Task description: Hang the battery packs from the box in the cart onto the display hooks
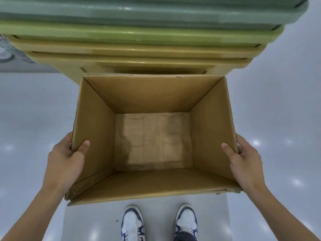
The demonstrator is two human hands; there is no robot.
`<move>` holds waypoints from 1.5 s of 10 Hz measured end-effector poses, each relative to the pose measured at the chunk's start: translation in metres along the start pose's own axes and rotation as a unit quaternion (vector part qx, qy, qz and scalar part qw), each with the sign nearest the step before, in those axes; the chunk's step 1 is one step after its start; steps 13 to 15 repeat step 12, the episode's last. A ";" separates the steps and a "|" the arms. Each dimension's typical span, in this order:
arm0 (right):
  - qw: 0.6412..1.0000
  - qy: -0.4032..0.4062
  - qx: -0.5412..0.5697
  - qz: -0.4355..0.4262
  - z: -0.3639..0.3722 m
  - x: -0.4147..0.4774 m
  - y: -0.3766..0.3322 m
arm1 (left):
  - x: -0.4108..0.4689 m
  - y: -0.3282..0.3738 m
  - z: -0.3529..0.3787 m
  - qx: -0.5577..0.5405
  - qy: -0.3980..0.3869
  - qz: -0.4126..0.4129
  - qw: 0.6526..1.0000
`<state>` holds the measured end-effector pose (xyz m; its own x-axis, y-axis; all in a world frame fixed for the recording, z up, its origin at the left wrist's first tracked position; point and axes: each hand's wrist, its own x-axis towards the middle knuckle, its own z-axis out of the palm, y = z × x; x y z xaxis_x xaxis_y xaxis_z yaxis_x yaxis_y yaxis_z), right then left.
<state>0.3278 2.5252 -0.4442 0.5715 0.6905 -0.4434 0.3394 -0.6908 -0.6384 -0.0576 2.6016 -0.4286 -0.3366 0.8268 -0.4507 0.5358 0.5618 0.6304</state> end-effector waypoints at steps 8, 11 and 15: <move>0.997 -0.002 -0.075 -0.022 0.053 0.060 -0.015 | 0.082 0.012 0.042 0.078 -0.001 0.026 0.997; 0.995 -0.080 -0.042 0.050 0.033 0.038 -0.037 | 0.037 0.017 0.025 0.092 -0.026 0.000 0.995; 0.994 -0.088 -0.030 0.055 0.018 0.013 -0.051 | 0.013 0.015 0.014 0.113 -0.028 0.006 0.993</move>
